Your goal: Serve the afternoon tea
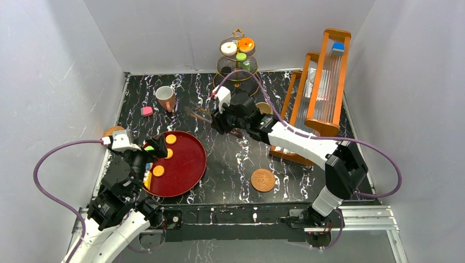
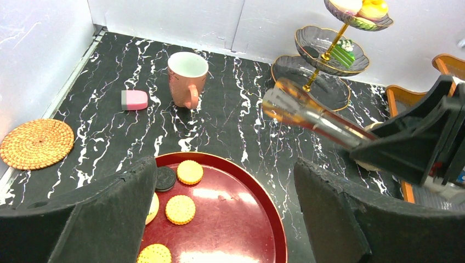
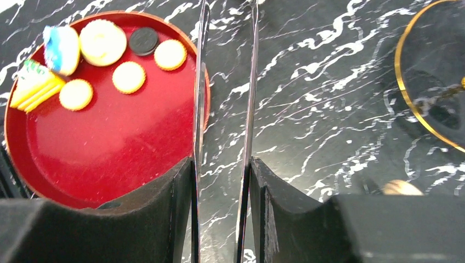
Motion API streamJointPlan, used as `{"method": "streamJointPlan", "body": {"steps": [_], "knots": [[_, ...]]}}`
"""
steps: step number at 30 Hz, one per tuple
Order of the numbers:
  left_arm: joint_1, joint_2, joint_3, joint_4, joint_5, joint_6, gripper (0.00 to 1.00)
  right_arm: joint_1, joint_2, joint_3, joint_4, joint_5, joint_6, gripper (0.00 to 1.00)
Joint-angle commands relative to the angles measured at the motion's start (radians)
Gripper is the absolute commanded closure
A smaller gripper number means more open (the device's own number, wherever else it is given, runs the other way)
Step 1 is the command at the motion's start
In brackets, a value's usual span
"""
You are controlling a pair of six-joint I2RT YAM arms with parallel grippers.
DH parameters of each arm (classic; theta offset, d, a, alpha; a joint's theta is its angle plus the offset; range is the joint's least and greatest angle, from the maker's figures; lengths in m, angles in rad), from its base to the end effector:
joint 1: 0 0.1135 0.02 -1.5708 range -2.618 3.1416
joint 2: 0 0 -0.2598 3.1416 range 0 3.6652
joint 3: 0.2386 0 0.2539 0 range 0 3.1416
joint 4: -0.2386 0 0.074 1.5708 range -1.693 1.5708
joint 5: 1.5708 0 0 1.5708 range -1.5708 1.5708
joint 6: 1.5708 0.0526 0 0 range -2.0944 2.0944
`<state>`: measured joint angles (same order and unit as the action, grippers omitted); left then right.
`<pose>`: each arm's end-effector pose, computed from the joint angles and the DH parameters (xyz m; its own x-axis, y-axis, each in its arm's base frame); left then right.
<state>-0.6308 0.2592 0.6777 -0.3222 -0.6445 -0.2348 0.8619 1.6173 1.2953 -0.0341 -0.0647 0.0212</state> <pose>0.0876 -0.0249 0.3463 0.0782 -0.2874 -0.9546 0.0069 0.9577 -0.2877 0.2602 0.3086 0.3078 -0.2438 -0.2518 -0.9366 -0.7919 0.6091 0.0424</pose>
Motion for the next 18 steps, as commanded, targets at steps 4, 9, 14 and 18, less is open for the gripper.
{"method": "streamJointPlan", "body": {"steps": [4, 9, 14, 18], "knots": [[-0.004, -0.008, 0.008, 0.01, -0.035, 0.005, 0.08, 0.098, -0.005, -0.058, 0.096, -0.061, -0.003, 0.51], [-0.004, -0.022, 0.006, 0.011, -0.047, 0.003, 0.08, 0.161, 0.063, -0.058, 0.102, -0.114, 0.004, 0.5], [-0.004, -0.029, 0.006, 0.011, -0.052, 0.003, 0.08, 0.212, 0.124, -0.036, 0.112, -0.12, -0.006, 0.5], [-0.004, -0.027, 0.006, 0.01, -0.054, 0.002, 0.08, 0.234, 0.171, -0.01, 0.103, -0.124, -0.019, 0.49]]}}
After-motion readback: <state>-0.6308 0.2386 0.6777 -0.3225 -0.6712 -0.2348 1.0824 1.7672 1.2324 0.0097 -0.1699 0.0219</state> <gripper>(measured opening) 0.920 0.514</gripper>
